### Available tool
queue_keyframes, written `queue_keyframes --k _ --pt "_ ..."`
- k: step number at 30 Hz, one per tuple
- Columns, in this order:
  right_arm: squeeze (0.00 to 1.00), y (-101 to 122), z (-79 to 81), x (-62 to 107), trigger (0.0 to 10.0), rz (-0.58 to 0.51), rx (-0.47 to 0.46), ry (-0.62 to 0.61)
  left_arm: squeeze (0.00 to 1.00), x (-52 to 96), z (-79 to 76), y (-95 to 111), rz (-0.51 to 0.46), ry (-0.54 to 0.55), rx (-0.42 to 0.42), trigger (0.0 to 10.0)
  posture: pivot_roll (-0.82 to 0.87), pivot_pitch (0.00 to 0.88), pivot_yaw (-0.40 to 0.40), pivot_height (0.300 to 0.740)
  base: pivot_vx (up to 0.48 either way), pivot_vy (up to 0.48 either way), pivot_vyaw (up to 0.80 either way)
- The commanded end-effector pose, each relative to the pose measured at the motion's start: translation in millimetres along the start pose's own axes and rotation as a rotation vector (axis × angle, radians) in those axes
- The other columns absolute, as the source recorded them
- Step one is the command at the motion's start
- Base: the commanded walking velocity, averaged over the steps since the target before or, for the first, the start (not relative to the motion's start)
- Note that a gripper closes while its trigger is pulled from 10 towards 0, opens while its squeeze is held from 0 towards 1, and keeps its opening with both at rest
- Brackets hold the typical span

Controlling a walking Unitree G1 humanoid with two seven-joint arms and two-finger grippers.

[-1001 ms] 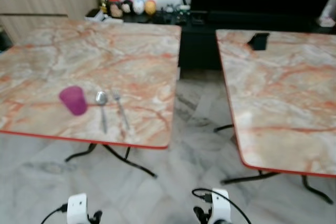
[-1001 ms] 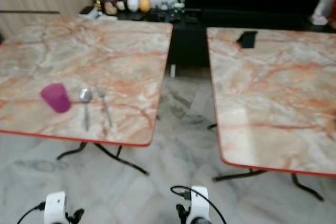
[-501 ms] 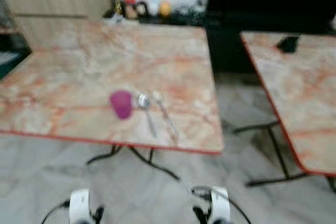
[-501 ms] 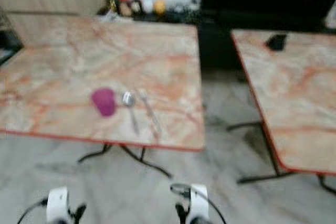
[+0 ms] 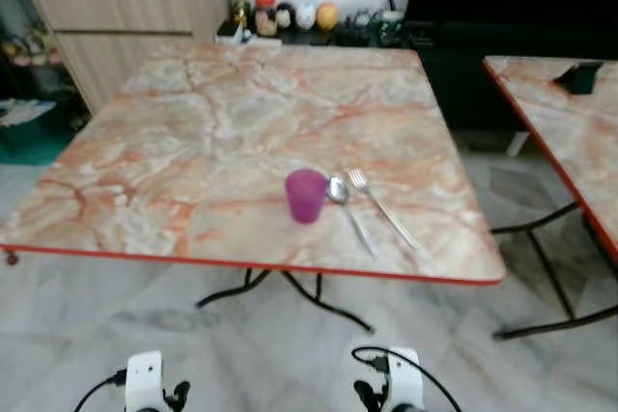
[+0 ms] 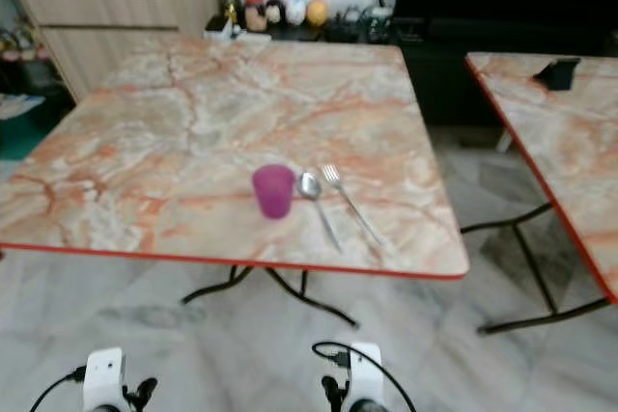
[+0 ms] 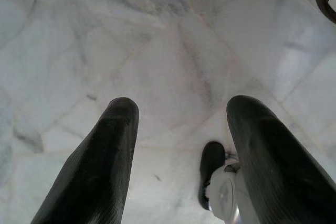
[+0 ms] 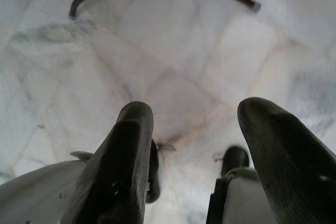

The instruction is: Setting the table

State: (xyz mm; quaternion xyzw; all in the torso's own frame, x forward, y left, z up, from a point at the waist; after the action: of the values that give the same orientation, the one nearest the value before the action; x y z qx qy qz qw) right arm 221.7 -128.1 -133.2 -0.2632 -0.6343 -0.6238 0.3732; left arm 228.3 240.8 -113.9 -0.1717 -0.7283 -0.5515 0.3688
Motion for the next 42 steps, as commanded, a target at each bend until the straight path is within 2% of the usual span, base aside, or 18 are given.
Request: queue_keyframes --k 1,11,18,34,42 --pt "0.0 -3.9 -5.4 1.3 10.0 0.006 0.002 -0.011 0.0 -0.7 -7.4 1.6 -0.012 -0.019 -0.007 10.0 -0.02 0.0 0.023 0.719 0.0 0.0 0.0" --pt "0.0 -1.8 -10.0 1.8 10.0 -0.01 -0.018 -0.024 0.0 -0.5 -6.3 0.6 -0.009 -0.017 -0.002 10.0 -0.01 0.0 0.023 0.719 0.0 0.0 0.0" --pt "0.0 -6.1 -12.9 2.8 10.0 0.004 0.021 -0.028 0.0 0.4 -5.6 -3.8 0.0 -0.013 0.007 10.0 -0.02 0.0 0.019 0.719 0.0 0.0 0.0" --pt "0.0 -6.9 -15.6 3.4 10.0 0.003 0.017 -0.034 0.0 0.7 -5.3 -5.1 0.002 -0.012 0.017 10.0 -0.02 0.0 0.01 0.719 0.0 0.0 0.74" --pt "0.0 -3.2 -17.1 3.6 10.0 -0.021 0.02 -0.042 0.0 1.0 -7.1 -8.1 0.009 -0.016 0.017 10.0 -0.02 0.0 0.007 0.719 0.0 0.0 0.0"
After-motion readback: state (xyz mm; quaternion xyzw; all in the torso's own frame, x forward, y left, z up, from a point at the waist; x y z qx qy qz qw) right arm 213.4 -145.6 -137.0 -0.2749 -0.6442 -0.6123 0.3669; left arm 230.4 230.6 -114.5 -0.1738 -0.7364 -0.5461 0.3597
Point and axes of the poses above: a point about 5 cm out from each wrist's last joint towards the gripper, its own x axis pointing back from the gripper into the wrist, its own y axis along the axis of the wrist's last joint, z = x × y, the point moved 6 cm from there along -x, pointing out of the wrist towards the gripper, and after that the axes turned 11 degrees about x, right-handed, at the moved point
